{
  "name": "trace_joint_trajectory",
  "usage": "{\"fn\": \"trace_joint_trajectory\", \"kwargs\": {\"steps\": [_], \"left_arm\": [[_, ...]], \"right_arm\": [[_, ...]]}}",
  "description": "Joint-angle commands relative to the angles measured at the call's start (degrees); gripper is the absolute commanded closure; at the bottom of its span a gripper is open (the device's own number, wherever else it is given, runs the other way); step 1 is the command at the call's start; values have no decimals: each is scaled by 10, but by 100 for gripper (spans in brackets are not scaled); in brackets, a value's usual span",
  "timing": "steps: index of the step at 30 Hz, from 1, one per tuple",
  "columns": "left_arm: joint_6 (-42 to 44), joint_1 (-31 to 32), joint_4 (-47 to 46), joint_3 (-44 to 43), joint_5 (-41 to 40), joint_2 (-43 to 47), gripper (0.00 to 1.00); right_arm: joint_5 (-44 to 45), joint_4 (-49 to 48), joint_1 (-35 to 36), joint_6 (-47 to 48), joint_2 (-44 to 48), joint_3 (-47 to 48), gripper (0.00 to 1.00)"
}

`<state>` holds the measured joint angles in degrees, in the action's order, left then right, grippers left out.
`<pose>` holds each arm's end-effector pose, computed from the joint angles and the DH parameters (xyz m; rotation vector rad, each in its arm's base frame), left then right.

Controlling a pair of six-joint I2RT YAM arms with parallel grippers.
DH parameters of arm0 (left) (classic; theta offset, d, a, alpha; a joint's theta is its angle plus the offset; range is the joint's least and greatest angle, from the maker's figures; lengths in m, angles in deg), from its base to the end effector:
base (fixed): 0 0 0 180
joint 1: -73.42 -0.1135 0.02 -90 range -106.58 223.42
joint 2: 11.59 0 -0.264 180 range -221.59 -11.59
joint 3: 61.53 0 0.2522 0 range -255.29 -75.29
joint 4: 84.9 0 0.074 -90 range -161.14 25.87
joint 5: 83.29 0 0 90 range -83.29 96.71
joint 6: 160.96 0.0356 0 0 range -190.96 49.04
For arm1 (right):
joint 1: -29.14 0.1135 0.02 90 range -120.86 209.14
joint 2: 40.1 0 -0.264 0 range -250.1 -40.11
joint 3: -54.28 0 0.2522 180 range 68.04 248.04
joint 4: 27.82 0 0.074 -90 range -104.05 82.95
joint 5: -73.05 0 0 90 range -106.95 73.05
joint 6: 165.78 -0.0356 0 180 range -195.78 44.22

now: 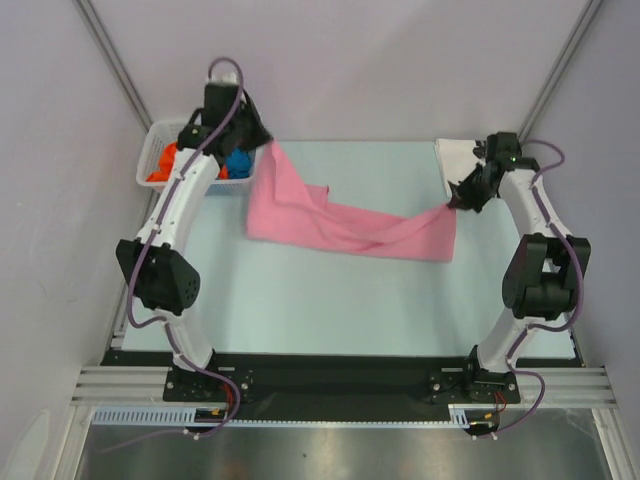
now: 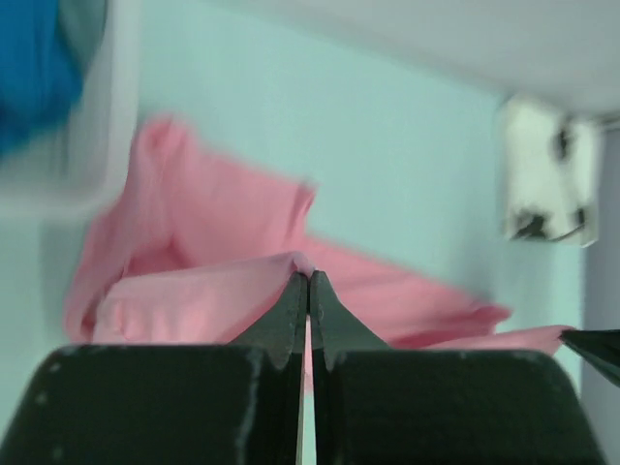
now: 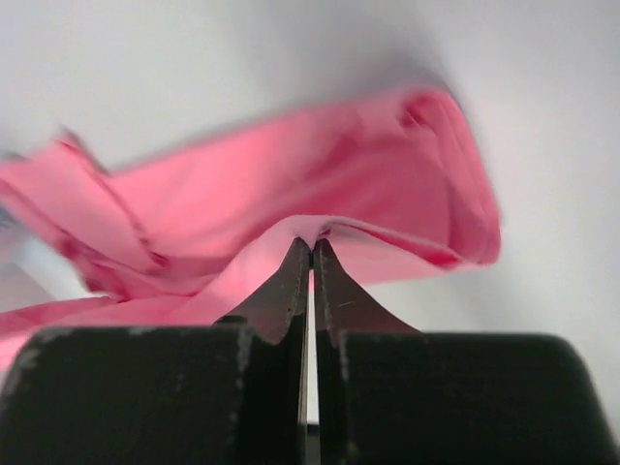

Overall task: Fold and stack the t-shirts
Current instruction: Flatten the tshirt out

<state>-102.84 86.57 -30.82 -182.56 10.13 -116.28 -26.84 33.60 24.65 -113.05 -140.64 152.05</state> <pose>0.4042 -0.0966 0.3728 -0.3372 2.2491 -0.4899 0.3670 -0.0227 0.2627 0.9223 2.5697 0.4031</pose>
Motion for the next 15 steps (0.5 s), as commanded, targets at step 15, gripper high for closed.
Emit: {"fn": "trace_joint_trajectory", "kwargs": {"steps": [15], "left_arm": [[6,-75,-453,-407,135,-98,100]], "right_arm": [[-34,-299,-32,-31,-25,412,100]]}}
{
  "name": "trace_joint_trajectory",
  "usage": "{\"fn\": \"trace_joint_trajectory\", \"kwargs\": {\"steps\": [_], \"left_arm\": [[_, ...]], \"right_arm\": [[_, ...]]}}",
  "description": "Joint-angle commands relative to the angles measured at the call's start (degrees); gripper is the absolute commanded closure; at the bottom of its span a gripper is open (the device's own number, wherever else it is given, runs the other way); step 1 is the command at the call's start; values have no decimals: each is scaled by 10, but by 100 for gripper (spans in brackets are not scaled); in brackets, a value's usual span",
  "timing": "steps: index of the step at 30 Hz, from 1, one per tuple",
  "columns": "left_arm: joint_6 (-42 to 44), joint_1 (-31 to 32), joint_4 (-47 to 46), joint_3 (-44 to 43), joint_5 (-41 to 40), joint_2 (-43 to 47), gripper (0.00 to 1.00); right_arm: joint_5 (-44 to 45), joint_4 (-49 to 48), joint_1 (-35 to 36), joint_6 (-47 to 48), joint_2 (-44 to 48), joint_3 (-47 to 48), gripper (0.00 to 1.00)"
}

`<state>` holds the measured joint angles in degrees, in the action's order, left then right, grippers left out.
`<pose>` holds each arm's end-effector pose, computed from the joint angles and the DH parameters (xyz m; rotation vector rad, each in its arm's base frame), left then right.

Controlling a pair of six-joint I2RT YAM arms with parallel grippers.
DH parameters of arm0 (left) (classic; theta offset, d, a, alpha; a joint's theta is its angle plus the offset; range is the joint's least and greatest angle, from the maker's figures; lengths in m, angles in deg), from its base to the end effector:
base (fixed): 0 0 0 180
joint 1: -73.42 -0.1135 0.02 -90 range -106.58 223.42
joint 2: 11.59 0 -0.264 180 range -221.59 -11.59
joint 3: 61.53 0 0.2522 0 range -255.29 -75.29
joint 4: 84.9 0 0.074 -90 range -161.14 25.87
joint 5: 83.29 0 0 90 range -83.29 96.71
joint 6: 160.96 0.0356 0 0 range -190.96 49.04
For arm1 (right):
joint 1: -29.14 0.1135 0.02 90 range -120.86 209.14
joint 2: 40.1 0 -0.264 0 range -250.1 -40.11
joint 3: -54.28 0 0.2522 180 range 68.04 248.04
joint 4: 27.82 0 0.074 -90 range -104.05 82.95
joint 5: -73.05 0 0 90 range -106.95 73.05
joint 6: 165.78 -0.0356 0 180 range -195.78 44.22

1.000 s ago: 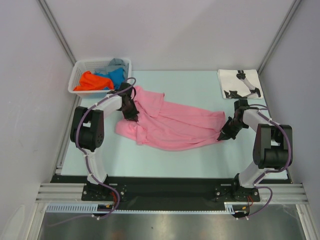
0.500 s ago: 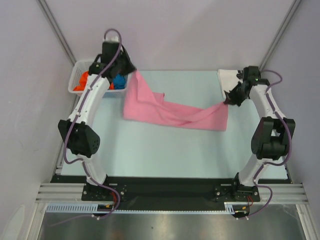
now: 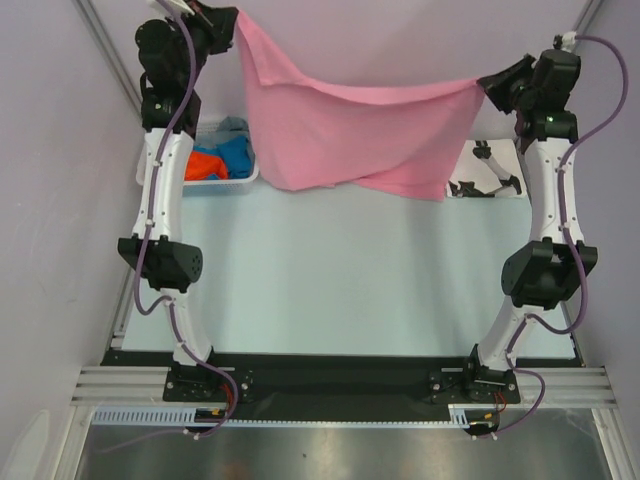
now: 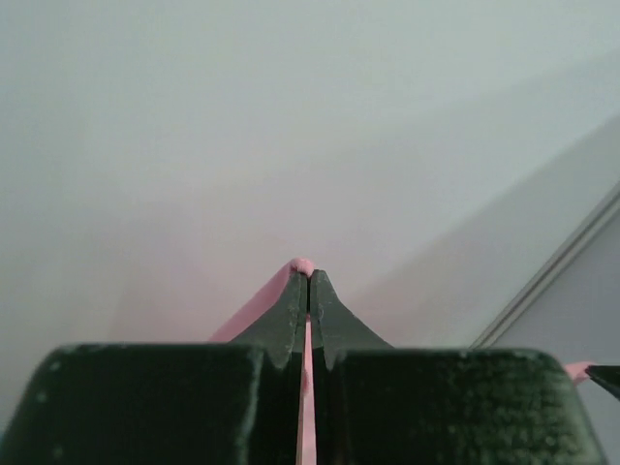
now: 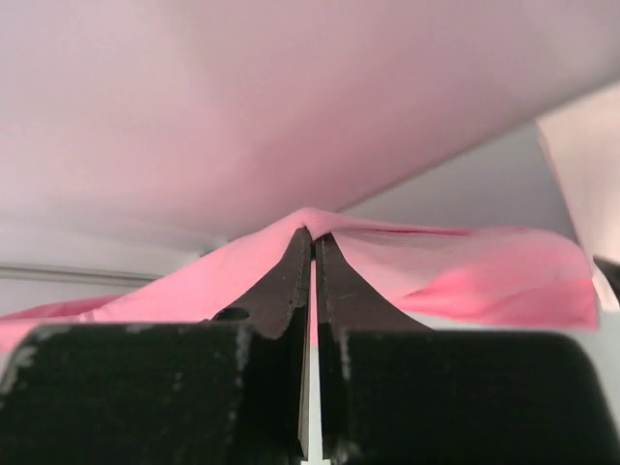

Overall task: Fold and stack the t-shirts
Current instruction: Flatten the tshirt out

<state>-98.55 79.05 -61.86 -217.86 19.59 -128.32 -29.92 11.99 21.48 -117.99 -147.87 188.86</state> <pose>0.4344 -0.0508 0.5410 -0.0545 1.3150 -0.6394 0.4288 -0.0496 0.4542 0.6213 1.7287 0.6307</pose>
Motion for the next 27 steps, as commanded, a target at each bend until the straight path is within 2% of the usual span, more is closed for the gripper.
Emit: {"fn": "trace_joint_trajectory", "kwargs": {"steps": [1,5,10,13,16,22,27], "left_arm": [[-46,-3,-152,-50,44,28,100],[-69,-11,-153,-45,77,49,100],[-69,-21,-130,-12,91,95,100],[-75,-28,-126,-8,88,125,100],[-63,-29,-125,7,68,158,100],[-48,-29,-149,2,15,159,100],[-72,-40,-176,-57,10,88,100]], "right_arm": [[9,-72,-1,29,58,51,100],[34,-39,-12,56,119,52,100],[19,-38,-36,68,185,-27,100],[2,-16,-55,61,191,1,100],[1,-45,-63,64,199,12,100],[24,-101,-79,54,166,23,100],[12,-121,-85,27,92,98,100]]}}
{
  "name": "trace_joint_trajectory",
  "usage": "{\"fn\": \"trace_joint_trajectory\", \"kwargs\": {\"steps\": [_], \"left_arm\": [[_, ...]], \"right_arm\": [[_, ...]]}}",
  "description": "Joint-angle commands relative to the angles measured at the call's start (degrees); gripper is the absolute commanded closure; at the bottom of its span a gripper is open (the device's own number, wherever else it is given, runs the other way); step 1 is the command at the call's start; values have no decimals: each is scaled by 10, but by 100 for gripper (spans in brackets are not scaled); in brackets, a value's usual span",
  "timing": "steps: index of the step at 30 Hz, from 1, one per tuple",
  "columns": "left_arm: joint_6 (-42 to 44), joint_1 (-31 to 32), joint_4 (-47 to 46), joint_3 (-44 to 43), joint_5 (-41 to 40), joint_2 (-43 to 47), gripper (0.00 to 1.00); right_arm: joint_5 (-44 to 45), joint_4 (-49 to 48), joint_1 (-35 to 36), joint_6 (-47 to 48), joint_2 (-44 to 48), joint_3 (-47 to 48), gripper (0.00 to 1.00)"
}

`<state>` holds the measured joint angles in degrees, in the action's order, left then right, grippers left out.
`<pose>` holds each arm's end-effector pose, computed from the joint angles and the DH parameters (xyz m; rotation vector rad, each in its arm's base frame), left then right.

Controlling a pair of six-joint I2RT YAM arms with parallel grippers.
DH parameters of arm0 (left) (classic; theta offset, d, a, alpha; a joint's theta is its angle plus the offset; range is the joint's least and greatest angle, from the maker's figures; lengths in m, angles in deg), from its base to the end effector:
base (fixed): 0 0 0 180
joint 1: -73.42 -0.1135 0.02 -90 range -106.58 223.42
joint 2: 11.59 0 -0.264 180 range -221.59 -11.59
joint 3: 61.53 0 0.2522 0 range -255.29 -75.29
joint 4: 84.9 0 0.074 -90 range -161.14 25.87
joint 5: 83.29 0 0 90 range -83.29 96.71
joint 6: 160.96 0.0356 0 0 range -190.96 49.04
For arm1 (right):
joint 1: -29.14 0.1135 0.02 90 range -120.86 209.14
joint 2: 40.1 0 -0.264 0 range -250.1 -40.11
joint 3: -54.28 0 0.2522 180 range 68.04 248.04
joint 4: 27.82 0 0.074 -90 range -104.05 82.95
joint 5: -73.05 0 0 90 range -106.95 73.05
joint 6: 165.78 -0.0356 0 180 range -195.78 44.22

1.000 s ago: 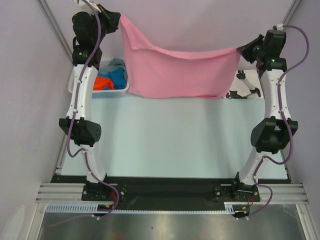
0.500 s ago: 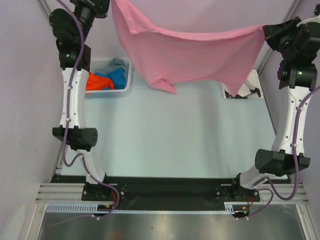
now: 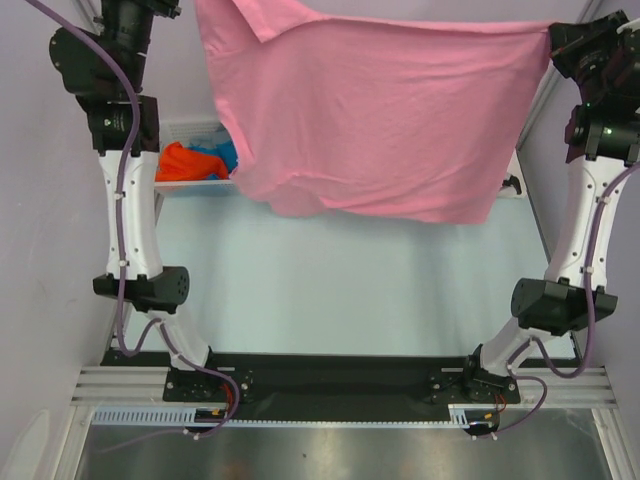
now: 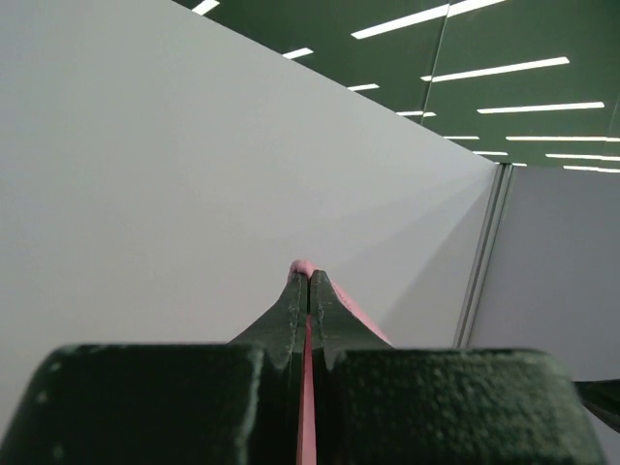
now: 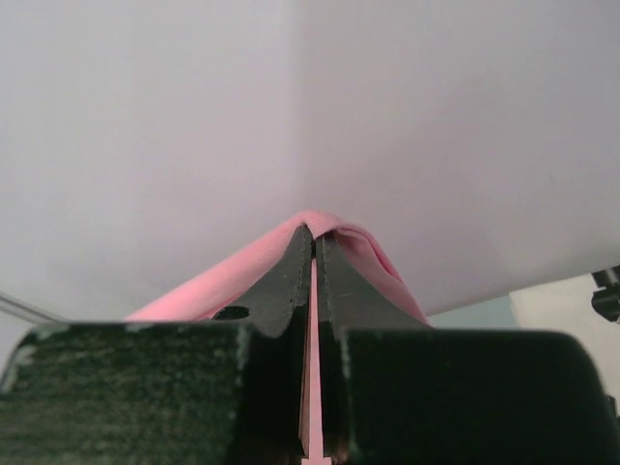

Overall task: Fold and stack the t-shirts
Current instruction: Flatten the tshirt out

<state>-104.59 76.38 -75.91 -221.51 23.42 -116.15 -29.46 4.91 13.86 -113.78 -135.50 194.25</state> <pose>0.3031 -0.0259 0.6550 0.0694 0.8195 -0.7140 0.3213 -0.0798 0.5756 0.4500 1.3104 0.4806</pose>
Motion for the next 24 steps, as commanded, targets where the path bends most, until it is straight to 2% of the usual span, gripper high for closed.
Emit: {"fn": "trace_joint_trajectory", "kwargs": {"steps": [1,8,14,19,21,24], "left_arm": [[-21,-13,-43,-18,-29,-39,100],[-54,-13,-90,-32,-40,-85,100],[-90,-25,-108,-44,-36,-93,100],[-113,-27,-112,-44,-20,-74,100],[-127,-48,-112,-42,-9,-63,100],[-131,-53,-103,-19,25,-34,100]], "right_arm": [[6,-55,-9,-19,-50,66,100],[4,-59,-12,-32,-93,137,100],[-5,-48,-28,-45,-87,147,100],[-16,-28,-47,-42,-36,113,100],[-26,-15,-53,-43,-16,89,100],[-28,20,-56,-38,34,26,100]]}}
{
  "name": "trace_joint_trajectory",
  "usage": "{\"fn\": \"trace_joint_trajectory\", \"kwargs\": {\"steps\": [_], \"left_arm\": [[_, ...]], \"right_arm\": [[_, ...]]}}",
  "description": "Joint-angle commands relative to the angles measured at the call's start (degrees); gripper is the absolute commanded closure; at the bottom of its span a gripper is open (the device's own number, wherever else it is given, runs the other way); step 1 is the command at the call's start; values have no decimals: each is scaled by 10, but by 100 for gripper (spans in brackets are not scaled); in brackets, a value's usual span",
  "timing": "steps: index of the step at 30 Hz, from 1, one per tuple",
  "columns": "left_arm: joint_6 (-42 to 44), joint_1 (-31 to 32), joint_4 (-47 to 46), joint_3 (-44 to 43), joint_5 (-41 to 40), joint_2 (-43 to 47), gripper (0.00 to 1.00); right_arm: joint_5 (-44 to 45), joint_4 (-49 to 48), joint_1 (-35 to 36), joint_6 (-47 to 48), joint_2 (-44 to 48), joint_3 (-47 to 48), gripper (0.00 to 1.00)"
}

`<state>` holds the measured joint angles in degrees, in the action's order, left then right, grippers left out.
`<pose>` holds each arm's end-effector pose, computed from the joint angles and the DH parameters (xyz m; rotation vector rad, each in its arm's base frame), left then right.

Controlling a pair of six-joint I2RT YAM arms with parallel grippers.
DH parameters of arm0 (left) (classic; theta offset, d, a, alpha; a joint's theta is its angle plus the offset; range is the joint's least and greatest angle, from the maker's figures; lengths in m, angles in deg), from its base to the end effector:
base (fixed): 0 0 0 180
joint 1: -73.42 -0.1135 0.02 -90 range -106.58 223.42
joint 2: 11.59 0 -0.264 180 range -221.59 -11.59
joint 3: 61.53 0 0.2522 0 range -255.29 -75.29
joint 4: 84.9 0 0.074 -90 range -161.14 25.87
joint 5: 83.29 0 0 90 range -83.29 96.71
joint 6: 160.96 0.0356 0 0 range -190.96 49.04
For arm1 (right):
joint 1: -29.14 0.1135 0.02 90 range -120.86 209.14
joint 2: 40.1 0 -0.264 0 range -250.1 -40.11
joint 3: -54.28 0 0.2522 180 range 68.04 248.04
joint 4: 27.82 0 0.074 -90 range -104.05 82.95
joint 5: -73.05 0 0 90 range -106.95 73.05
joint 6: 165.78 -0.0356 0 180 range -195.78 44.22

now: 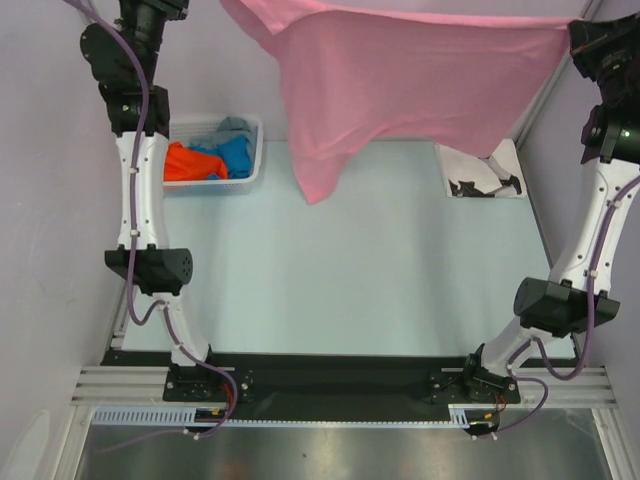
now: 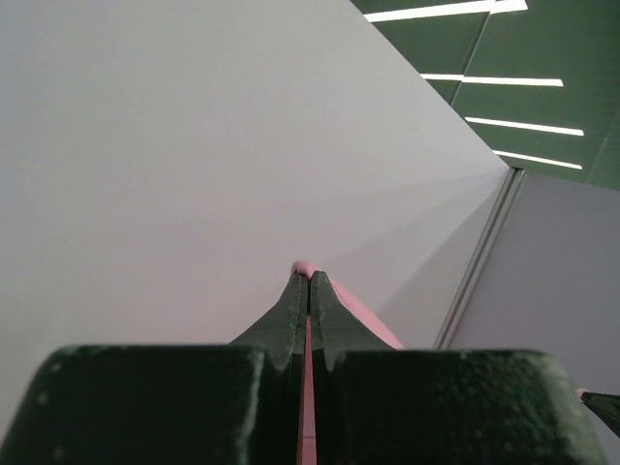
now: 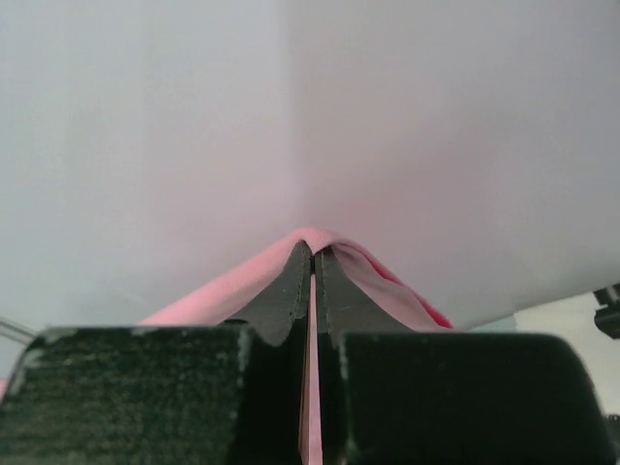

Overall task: Fold and stack the t-shirts
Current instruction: Flatten the tshirt out

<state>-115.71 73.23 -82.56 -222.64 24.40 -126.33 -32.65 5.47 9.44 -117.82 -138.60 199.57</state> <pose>0.3821 -0.0096 0.6108 -0.0355 0.8748 -0.8530 0.3205 -0.1045 0.5837 0.4871 1.2722 0.5112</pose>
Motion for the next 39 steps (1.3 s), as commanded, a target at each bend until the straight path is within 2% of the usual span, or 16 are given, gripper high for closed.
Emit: {"fn": "trace_joint_trajectory", "kwargs": {"steps": [1,3,5,9,13,20,25,33,39], "left_arm": [[-18,-22,-33,6,26,79,100],[-20,-22,-42,72,58,121,100],[-17,-23,-29,103,70,143,100],[4,-23,-7,122,60,181,100],[13,-24,2,101,40,188,100],[16,-25,-25,59,7,138,100],[-26,-28,-78,-8,-27,52,100],[-89,-34,-166,-31,-53,-3,100],[-91,-39,-171,-38,-65,-14,100]], "right_arm": [[2,18,-12,5,81,-73,100],[0,10,-13,12,136,-131,100],[-5,15,-17,12,165,-170,100],[-17,6,-17,3,186,-177,100],[-9,-20,-18,-25,183,-168,100],[-3,-76,-18,-43,116,-127,100],[3,-120,-18,-61,53,-80,100],[-7,-123,-18,-89,-72,99,100],[-13,-124,-18,-99,-69,91,100]]}}
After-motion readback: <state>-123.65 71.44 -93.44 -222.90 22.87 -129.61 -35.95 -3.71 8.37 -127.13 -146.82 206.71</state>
